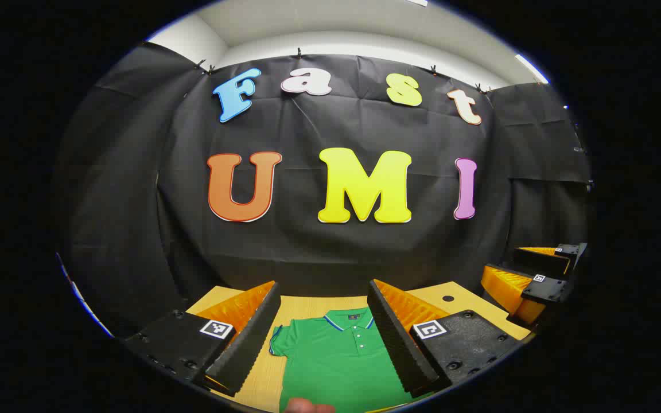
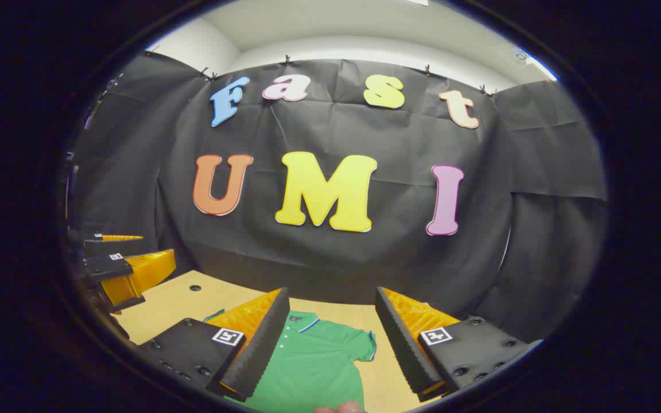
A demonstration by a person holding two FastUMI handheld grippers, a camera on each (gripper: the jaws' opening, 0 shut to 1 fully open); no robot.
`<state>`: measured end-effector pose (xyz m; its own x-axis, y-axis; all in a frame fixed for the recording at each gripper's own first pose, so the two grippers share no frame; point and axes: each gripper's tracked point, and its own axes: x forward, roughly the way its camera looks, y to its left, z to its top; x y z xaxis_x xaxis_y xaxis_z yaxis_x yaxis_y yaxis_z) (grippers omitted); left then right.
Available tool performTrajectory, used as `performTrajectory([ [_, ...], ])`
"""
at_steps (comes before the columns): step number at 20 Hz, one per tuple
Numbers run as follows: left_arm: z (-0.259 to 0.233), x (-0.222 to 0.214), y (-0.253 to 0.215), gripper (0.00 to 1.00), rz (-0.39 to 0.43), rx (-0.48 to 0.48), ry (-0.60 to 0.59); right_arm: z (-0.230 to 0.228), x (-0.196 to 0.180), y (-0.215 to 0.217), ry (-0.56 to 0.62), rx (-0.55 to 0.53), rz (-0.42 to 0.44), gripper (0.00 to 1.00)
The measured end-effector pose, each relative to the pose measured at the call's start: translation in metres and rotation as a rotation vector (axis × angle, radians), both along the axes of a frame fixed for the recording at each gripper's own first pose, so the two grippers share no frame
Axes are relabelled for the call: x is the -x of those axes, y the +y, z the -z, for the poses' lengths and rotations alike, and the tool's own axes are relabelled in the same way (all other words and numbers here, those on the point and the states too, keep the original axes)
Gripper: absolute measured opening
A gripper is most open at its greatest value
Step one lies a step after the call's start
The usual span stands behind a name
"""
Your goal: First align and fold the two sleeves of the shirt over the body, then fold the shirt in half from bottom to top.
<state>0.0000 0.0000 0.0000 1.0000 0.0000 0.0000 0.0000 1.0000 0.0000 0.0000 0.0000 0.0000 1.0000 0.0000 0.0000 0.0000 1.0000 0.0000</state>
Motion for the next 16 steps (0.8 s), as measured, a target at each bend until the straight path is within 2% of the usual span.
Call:
performTrajectory([
  [9,0.002,-0.007,-0.013,0.98,-0.001,0.000,-0.003,0.000,-0.009,-0.022,0.014,-0.022,-0.018,0.94],
  [16,0.001,-0.010,-0.016,0.98,-0.006,0.005,-0.002,0.007,-0.015,-0.030,0.046,0.010,-0.053,0.94],
])
